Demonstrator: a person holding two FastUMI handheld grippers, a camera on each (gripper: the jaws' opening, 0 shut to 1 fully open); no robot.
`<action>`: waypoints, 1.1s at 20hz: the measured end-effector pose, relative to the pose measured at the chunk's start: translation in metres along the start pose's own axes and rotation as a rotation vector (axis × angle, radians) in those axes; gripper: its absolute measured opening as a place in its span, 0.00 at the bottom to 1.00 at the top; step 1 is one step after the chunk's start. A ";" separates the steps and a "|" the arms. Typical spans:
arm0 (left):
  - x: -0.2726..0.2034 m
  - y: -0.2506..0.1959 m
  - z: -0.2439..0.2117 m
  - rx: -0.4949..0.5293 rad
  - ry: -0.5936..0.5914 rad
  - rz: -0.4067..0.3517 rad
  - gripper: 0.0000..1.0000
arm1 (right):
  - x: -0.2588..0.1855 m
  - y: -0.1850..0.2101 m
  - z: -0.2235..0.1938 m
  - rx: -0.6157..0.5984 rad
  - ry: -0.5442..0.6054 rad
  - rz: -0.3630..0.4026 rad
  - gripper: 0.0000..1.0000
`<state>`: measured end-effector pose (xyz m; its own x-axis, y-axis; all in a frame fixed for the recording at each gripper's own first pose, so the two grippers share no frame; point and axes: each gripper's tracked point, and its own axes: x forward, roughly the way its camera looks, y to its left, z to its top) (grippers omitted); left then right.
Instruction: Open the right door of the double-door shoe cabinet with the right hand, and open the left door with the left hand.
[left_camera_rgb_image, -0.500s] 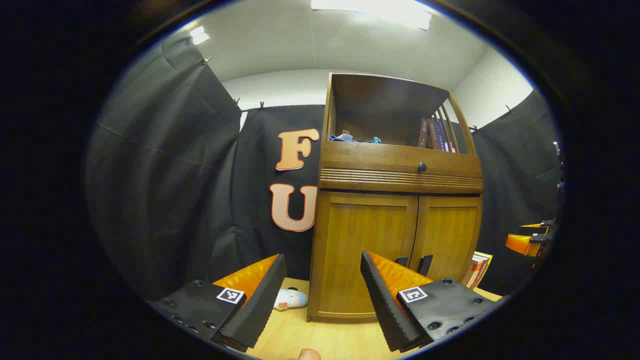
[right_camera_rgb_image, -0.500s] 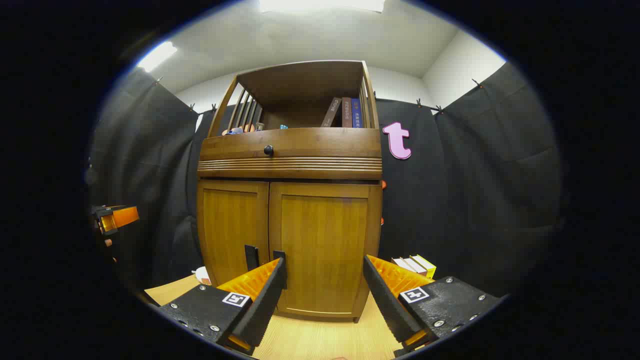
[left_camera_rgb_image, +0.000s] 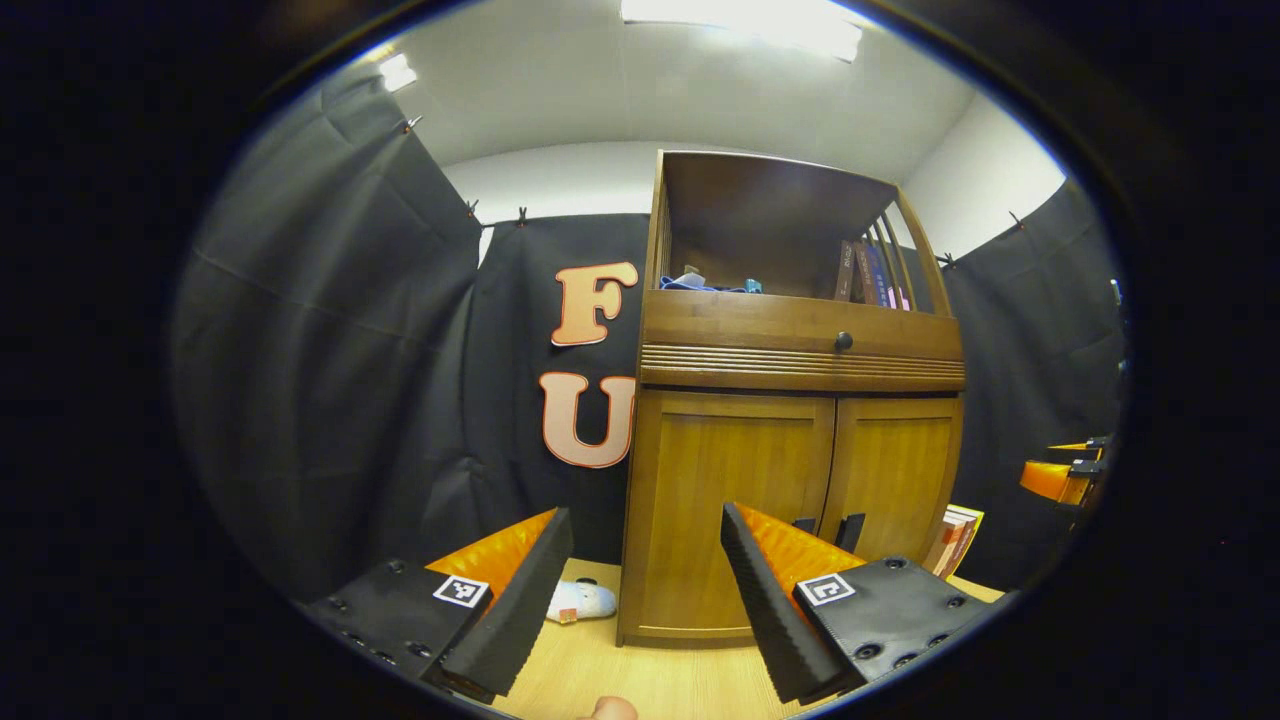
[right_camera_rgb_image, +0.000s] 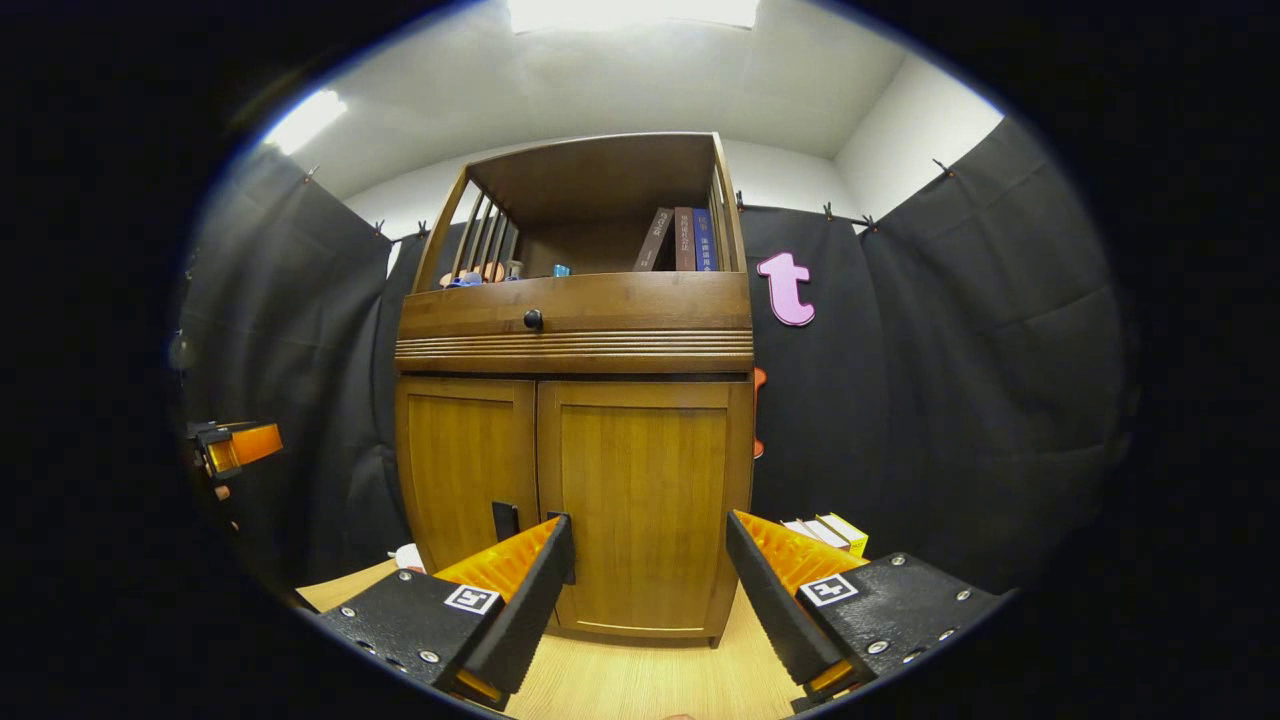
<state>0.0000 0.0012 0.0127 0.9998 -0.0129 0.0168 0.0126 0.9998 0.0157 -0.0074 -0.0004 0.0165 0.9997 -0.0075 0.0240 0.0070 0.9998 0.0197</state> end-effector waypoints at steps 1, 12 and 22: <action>0.000 -0.001 -0.001 -0.004 0.004 -0.006 0.99 | -0.001 -0.001 -0.001 -0.002 0.004 -0.002 0.93; -0.003 -0.003 -0.002 -0.022 0.002 -0.028 0.96 | 0.007 0.000 -0.016 -0.009 0.025 -0.028 0.93; -0.001 0.017 -0.015 -0.022 0.021 -0.009 0.99 | 0.072 0.068 -0.089 -0.008 0.082 0.035 0.94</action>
<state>0.0000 0.0186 -0.0025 0.9998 -0.0214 -0.0042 0.0213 0.9998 -0.0065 0.0675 0.0689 -0.0694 0.9979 0.0291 -0.0570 -0.0285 0.9995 0.0118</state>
